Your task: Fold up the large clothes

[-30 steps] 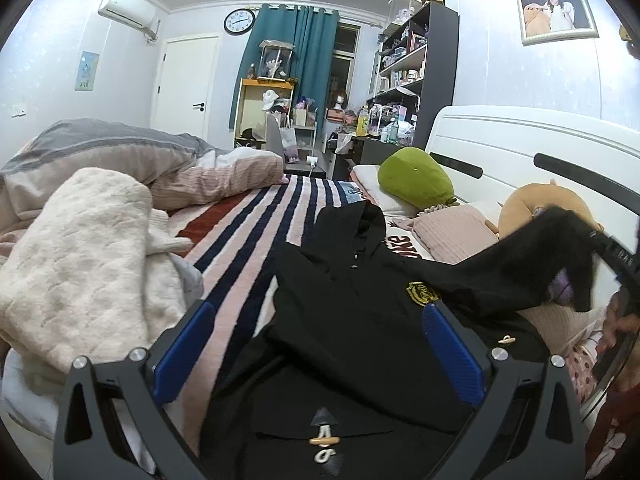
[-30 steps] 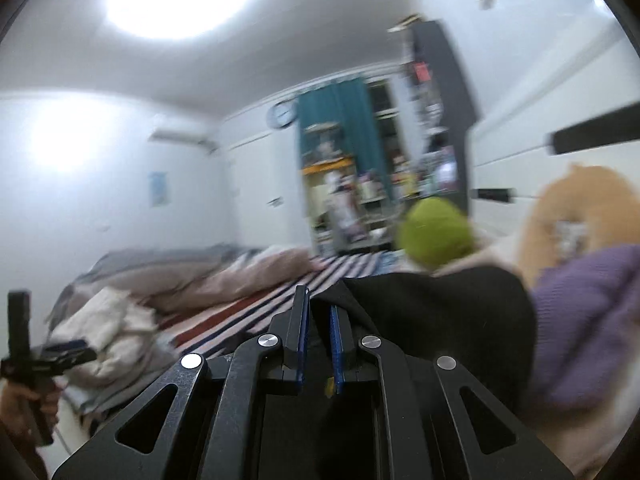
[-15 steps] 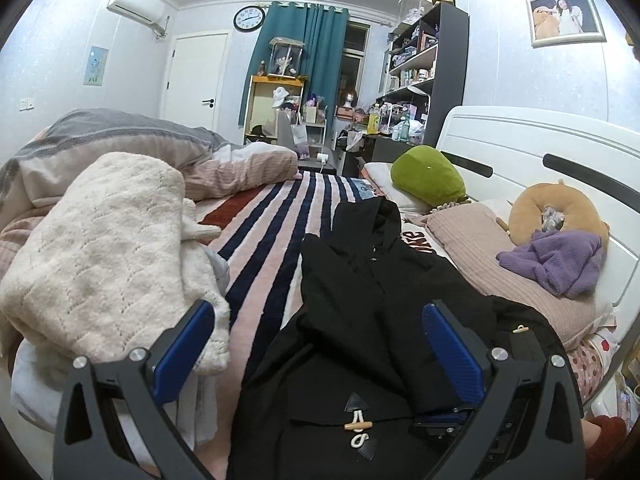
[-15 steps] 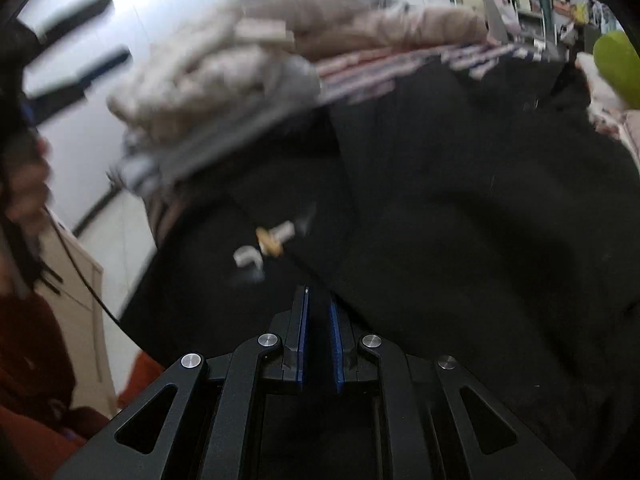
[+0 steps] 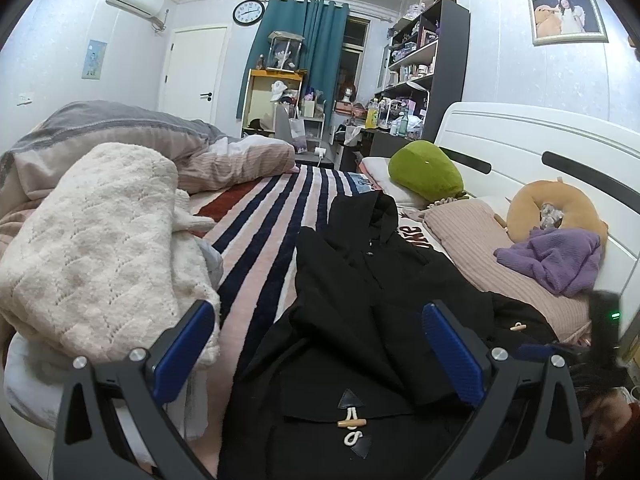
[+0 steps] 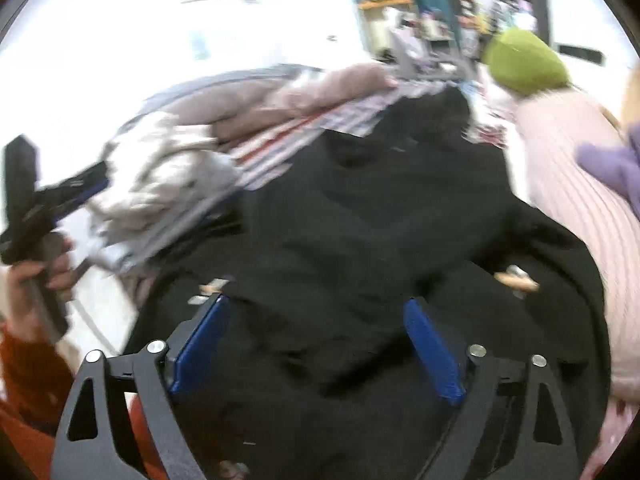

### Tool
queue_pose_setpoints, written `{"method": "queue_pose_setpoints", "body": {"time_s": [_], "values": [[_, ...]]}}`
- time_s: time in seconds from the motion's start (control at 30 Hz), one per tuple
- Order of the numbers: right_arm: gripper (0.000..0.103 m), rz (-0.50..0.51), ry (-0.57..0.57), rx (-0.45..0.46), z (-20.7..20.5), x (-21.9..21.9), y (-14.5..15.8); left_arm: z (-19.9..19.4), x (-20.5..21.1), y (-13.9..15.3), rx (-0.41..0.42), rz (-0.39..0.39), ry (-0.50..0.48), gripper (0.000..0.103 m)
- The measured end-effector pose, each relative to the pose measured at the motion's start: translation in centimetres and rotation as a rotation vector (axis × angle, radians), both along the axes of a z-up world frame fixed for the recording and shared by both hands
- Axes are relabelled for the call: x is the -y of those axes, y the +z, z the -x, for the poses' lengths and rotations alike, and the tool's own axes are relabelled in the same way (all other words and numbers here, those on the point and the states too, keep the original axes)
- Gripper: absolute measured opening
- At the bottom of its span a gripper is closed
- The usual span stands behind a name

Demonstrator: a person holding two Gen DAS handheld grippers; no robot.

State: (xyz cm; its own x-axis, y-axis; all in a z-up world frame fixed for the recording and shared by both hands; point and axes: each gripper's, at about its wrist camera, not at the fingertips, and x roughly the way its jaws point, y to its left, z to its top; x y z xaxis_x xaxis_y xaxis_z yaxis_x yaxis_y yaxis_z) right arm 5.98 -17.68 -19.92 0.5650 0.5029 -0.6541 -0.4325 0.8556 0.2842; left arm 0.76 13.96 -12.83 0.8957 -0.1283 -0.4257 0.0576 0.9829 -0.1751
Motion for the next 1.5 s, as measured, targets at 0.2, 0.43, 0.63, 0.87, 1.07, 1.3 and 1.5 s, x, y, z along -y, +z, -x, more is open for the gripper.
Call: {"method": "queue_pose_setpoints", "body": {"time_s": [0.2, 0.43, 0.63, 0.87, 1.07, 1.3, 1.5], "values": [[0.087, -0.047, -0.005, -0.113, -1.9, 0.2, -3.7, 0.5, 0.0, 0.0, -0.002, -0.008, 0.007, 0.102], [0.013, -0.03, 0.021, -0.047, -2.2, -2.7, -2.3, 1.4, -1.2, 0.1, 0.005, -0.011, 0.026, 0.102], [0.011, -0.133, 0.23, 0.103, -0.8, -8.0, 2.7, 2.4, -3.6, -0.3, 0.007, -0.008, 0.067, 0.102], [0.026, -0.081, 0.505, -0.066, 0.4, -17.9, -1.5, 3.7, -5.9, -0.9, 0.013, 0.004, 0.074, 0.102], [0.042, -0.069, 0.5, -0.18, 0.6, -20.7, -5.0, 4.7, -6.7, -1.6, 0.0, 0.028, 0.03, 0.102], [0.064, -0.144, 0.444, -0.035, 1.2, -17.1, -0.1, 5.6, -6.1, -2.1, -0.017, 0.066, -0.024, 0.102], [0.021, -0.13, 0.397, -0.129, -2.5, -19.4, -3.4, 6.5, -5.0, -1.8, -0.03, 0.071, -0.012, 0.102]]}}
